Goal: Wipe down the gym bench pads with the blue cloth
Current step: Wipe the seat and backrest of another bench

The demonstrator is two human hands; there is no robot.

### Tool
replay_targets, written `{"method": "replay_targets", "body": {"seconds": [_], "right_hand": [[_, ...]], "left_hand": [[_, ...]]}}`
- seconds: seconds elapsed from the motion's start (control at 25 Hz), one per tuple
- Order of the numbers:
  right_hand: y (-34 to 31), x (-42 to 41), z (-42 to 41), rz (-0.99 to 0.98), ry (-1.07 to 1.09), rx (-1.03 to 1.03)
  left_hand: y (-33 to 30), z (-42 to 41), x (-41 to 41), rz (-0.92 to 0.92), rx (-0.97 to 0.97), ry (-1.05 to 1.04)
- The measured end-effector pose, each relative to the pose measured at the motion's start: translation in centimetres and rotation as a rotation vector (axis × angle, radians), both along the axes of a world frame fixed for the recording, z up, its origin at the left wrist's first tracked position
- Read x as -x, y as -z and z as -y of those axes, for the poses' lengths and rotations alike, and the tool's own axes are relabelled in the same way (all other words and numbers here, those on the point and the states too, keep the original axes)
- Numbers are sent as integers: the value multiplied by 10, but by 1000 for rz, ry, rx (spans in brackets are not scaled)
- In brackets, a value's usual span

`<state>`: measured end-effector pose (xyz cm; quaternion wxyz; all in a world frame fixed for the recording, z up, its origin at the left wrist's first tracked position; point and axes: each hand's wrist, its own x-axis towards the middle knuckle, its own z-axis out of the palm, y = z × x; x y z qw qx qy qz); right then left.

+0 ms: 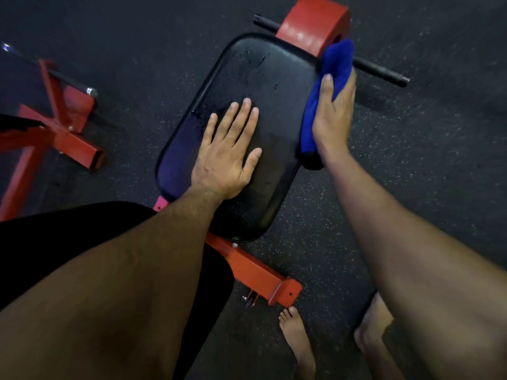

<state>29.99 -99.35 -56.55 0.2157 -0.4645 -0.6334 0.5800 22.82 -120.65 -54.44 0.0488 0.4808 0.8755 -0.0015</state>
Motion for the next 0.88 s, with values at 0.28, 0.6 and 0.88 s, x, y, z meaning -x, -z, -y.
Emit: {"method": "replay_targets", "body": {"seconds": [0.28,0.6,0.88], "right_hand": [[-17,-112,197,120,-80,183],[-91,-132,75,95,-426,-117],[-147,42,-17,19,-1155,-508]], "left_hand": [[0,1,1,-1,-14,11],[-11,0,1,10,18,-20],[-8,2,1,115,-83,-30]]}}
